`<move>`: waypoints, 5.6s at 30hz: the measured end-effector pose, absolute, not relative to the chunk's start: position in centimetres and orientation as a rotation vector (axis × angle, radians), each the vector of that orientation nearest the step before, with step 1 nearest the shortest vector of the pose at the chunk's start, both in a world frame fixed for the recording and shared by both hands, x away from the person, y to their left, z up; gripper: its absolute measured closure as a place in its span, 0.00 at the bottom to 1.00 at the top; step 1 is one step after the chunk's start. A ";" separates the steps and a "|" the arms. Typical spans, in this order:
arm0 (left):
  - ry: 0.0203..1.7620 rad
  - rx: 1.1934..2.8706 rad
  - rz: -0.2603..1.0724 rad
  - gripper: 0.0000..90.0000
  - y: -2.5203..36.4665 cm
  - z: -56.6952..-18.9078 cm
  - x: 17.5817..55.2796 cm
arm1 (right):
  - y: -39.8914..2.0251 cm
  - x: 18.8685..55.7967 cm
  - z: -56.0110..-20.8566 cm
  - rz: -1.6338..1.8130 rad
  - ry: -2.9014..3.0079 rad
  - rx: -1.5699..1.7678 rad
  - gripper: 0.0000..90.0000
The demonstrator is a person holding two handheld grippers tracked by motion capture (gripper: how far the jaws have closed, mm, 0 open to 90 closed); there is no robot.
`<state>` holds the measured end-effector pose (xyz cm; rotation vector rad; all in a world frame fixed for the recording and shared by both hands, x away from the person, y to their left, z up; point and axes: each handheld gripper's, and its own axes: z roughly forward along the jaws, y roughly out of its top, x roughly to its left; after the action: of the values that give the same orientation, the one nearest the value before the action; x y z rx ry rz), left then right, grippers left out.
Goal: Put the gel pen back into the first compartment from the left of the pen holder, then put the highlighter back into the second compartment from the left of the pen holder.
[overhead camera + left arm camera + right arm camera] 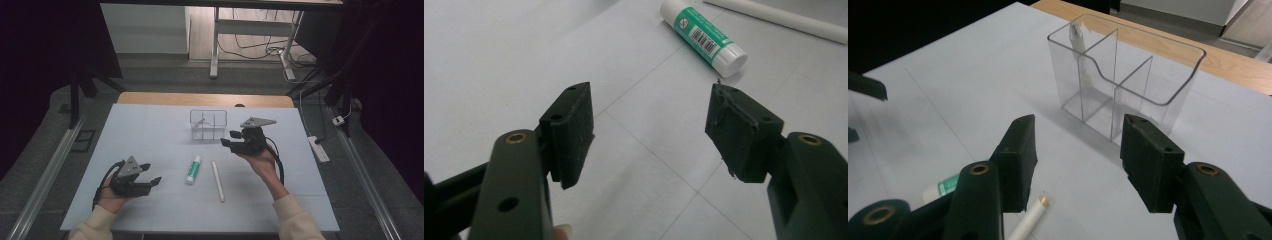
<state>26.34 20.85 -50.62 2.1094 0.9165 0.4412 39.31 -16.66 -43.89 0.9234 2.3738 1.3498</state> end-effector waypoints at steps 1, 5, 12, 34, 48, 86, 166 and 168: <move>0.914 2.113 0.443 0.41 20.9 -50.6 26.4 | -16.8 39.1 -43.9 1.359 2.377 0.923 0.53; 0.914 2.105 0.446 0.41 20.9 -50.5 26.3 | -17.3 38.4 -44.2 1.357 2.390 0.919 0.53; 0.919 2.101 0.446 0.41 21.0 -50.5 26.4 | -18.2 37.6 -44.5 1.286 2.444 0.906 0.53; 0.906 2.120 0.451 0.40 20.8 -50.6 26.4 | -18.1 36.1 -44.9 1.105 2.595 0.881 0.50; 0.904 2.130 0.454 0.39 20.7 -50.8 26.5 | -16.8 36.3 -45.8 1.070 2.598 0.917 0.49; 0.891 2.158 0.464 0.39 20.3 -51.0 26.5 | -11.0 37.4 -49.9 0.801 2.715 0.971 0.47; 0.860 2.260 0.440 0.34 19.2 -52.1 26.7 | -10.7 37.1 -47.0 0.943 2.555 0.899 0.87; 0.856 2.263 0.438 0.34 19.2 -52.1 26.7 | -10.7 37.0 -47.0 0.949 2.555 0.898 0.87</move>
<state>26.70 19.20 -52.11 2.2632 0.8558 0.4382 37.05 -10.66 -47.04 0.8977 2.5554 0.9491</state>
